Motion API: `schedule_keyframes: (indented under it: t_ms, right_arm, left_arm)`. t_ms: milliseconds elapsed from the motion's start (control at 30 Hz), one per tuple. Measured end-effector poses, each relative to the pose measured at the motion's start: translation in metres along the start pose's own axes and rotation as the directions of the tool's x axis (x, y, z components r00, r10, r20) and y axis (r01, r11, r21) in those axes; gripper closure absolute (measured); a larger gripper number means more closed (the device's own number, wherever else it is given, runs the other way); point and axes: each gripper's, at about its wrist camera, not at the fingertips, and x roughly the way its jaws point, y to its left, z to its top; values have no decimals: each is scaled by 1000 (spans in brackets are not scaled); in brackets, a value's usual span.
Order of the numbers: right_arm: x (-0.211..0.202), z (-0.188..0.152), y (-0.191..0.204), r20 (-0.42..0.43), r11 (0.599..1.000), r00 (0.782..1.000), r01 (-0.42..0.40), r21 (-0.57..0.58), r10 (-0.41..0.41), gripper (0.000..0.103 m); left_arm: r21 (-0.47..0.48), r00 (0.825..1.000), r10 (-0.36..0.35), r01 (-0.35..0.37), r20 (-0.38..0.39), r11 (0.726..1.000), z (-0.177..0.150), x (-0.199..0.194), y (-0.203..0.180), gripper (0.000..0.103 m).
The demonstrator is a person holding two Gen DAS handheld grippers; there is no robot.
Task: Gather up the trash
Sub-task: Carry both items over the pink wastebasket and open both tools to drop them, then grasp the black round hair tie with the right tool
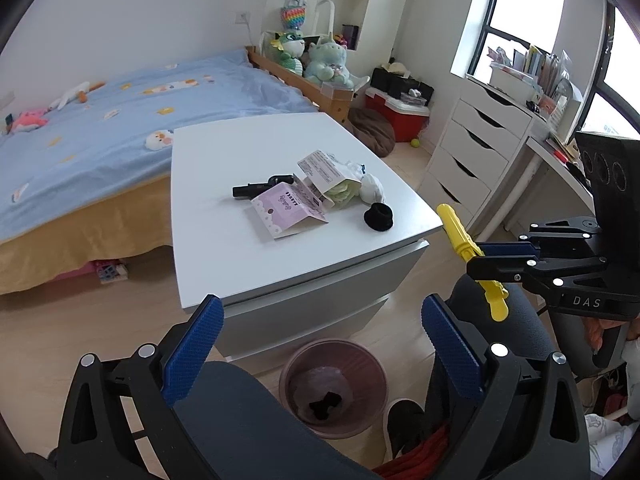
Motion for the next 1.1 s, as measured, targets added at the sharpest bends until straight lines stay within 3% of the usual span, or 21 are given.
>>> schedule_keyframes:
  t_ms: [300,333,367,433,533,1100]
  right_arm:
    - [5,3,14,-15,997,998,-63,-32,62,84]
    - [5,3,14,-14,997,998,-62,-35,61,67]
    - [5,3,14,-9,998,998,-57,-34,57,42]
    - [3,3,12,13,998,998,-54,-20,54,20]
    - [4,4,6,24,1000,1000,-13,4,13,9]
    - [-2,7,-17,56,994,996,64,90,-69,5]
  left_arm:
    - [-6,1000,8,-8,11,1000,2,-4,6,8]
    - [-5,1000,8,-8,12,1000,3,-4,6,8]
    - [-3,1000,9,-9,13,1000,3,-4,6,8]
    - [-2,1000,8,-8,13,1000,3,-4,5,8]
    - [-2,1000,8,-8,10,1000,3,-3,5,8]
    - [-28,1000,24,-24,19,999,5,0,8,8]
